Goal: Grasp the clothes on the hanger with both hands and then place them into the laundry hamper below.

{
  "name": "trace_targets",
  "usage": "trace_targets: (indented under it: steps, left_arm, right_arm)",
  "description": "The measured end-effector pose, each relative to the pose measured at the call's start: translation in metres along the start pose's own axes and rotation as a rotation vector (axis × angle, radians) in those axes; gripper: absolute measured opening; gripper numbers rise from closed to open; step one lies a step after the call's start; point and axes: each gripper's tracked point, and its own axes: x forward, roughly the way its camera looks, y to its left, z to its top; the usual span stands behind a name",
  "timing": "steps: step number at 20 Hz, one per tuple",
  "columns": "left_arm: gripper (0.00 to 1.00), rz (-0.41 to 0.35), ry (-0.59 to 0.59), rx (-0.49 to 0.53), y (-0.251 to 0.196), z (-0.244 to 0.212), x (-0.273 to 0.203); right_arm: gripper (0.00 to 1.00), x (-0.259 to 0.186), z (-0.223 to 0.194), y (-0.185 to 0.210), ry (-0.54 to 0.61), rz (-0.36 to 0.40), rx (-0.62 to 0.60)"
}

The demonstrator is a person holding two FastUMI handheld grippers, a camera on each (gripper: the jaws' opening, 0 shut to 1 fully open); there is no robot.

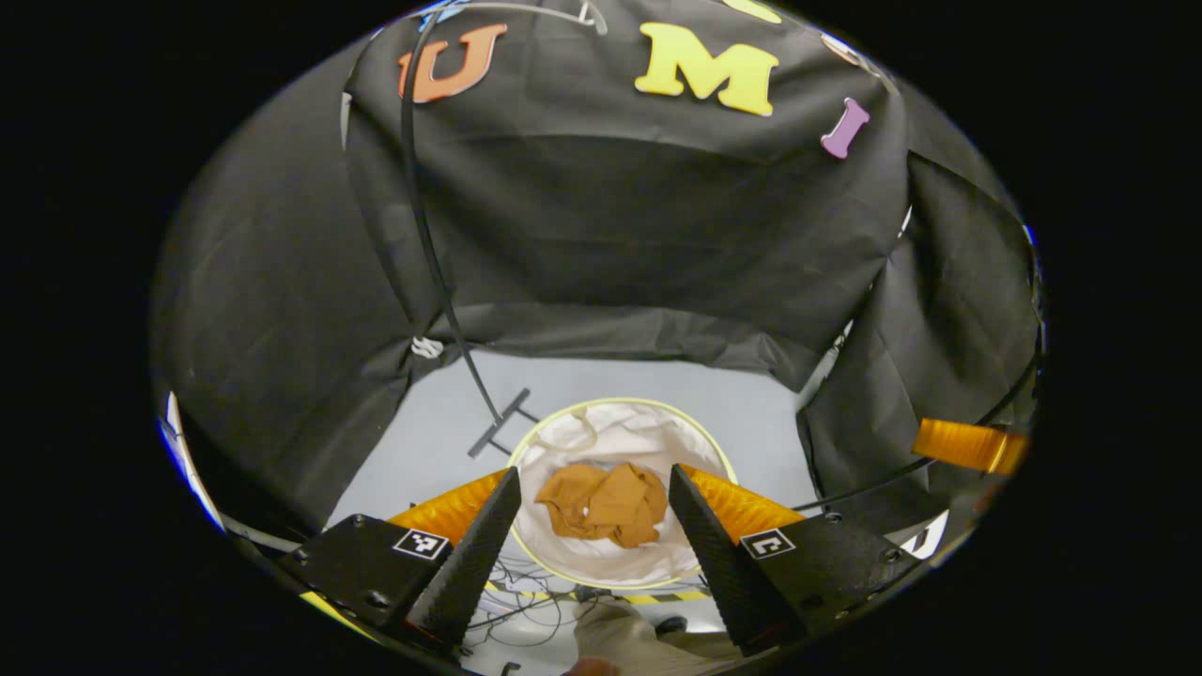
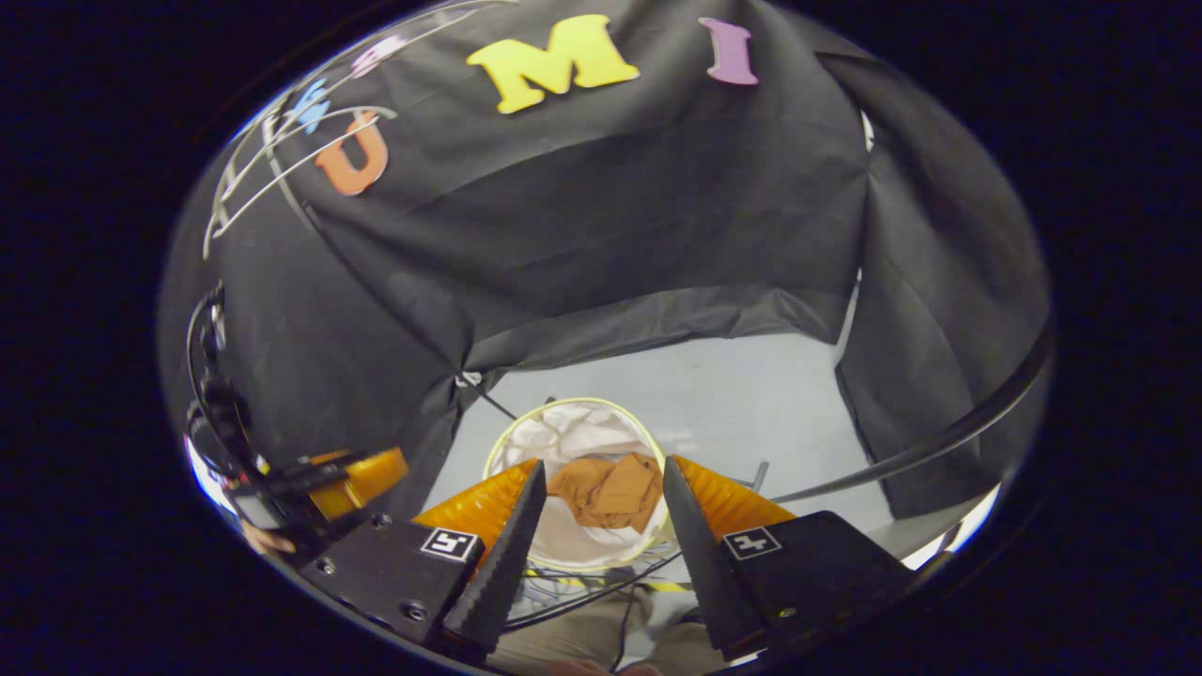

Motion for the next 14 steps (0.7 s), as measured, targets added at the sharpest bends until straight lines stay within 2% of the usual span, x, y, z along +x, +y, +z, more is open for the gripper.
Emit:
trace_targets:
  steps: [1,4,8,10,11,14]
  left_arm:
    - [1.00,0.009,-0.030,-0.013,-0.002,0.003,-0.004]
    - [0.97,0.033,-0.111,-0.049,-0.007,0.011,-0.014]
    - [0.97,0.102,-0.289,-0.055,-0.004,0.034,-0.040]
    - [1.00,0.121,-0.383,-0.058,-0.007,0.050,-0.062]
    - [0.96,0.128,-0.427,-0.056,-0.009,0.059,-0.075]
    - [0.94,0.139,-0.550,-0.032,-0.019,0.080,-0.121]
  right_arm:
    - [0.82,-0.008,0.001,-0.002,-0.021,0.001,-0.043]
    - [0.81,-0.039,0.007,0.000,-0.099,0.015,-0.136]
    - [0.81,-0.088,0.021,0.002,-0.272,0.052,-0.215]
    - [0.81,-0.128,0.031,0.003,-0.367,0.066,-0.242]
    - [0.81,-0.151,0.035,-0.003,-0.409,0.071,-0.249]
    - [0.81,-0.226,0.046,-0.013,-0.545,0.086,-0.246]
